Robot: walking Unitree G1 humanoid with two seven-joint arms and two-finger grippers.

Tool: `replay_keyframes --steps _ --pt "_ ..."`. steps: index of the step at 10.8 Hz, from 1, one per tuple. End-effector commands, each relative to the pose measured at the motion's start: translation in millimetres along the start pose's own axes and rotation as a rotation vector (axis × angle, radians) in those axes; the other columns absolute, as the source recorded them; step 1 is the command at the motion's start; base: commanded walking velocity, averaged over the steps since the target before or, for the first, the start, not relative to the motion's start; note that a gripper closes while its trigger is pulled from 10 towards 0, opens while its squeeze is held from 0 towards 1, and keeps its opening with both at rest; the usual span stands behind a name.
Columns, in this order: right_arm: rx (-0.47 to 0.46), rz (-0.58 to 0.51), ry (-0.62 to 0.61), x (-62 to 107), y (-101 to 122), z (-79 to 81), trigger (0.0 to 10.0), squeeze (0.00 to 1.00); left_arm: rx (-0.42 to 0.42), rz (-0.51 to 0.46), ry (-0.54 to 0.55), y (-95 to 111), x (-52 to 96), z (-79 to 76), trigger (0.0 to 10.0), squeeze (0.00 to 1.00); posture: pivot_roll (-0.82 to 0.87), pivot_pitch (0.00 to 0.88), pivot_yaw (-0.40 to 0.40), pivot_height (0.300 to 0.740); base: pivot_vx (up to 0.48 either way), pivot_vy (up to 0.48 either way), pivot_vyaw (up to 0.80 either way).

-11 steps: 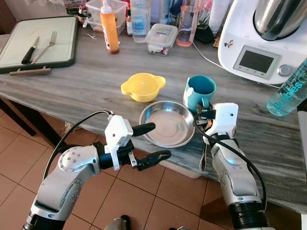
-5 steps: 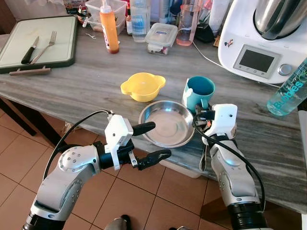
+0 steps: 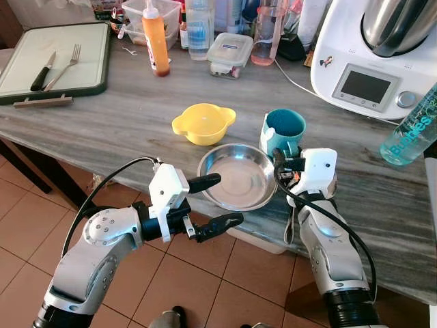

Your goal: Setting the table

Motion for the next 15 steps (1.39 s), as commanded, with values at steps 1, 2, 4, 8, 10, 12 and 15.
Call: replay_keyframes --steps 1,2,4,8,10,12,15 --pt "0.012 -0.002 0.005 1.3 0 -0.7 10.0 1.0 -0.001 0.01 -0.017 -3 -1.1 -2.9 10.0 0.0 0.16 0.172 -0.027 0.74 0.0 0.0 0.0" --pt "0.019 -0.018 0.004 0.7 4 -1.1 10.0 1.0 -0.004 0.008 -0.019 -2 -1.7 -2.6 10.0 0.0 0.16 0.171 -0.026 0.74 0.0 0.0 0.0" --pt "0.021 -0.031 0.003 0.9 7 -1.1 10.0 1.0 -0.005 0.006 -0.023 0 -2.7 -3.4 10.0 0.0 0.16 0.172 -0.024 0.74 0.0 0.0 0.0" --pt "0.049 -0.08 0.01 2.1 20 1.4 10.0 1.0 -0.008 0.005 -0.029 3 -3.9 -6.0 10.0 0.0 0.15 0.175 -0.023 0.74 0.0 0.0 0.0" --pt "0.057 -0.098 0.013 2.4 26 3.1 10.0 1.0 -0.009 0.003 -0.031 5 -5.2 -7.3 10.0 0.0 0.15 0.174 -0.021 0.74 0.0 0.0 0.0" --pt "0.06 -0.104 0.006 3.5 28 1.7 10.0 1.0 -0.009 0.002 -0.032 6 -6.4 -7.4 10.0 0.0 0.15 0.175 -0.022 0.74 0.0 0.0 0.0" --pt "0.064 -0.121 -0.004 4.8 34 -0.4 10.0 1.0 -0.009 0.002 -0.031 5 -6.3 -6.8 10.0 0.0 0.15 0.174 -0.022 0.74 0.0 0.0 0.0"
Point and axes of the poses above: a point about 5 cm out from each wrist's last joint towards the gripper, its own x axis pointing back from the gripper into the wrist, its own y axis along the axis of the wrist's last joint, z = x × y, the point moved 4 cm from there along -x, pointing out of the wrist towards the gripper, and after that the axes turned 4 degrees about -x, right-handed, at the moved point
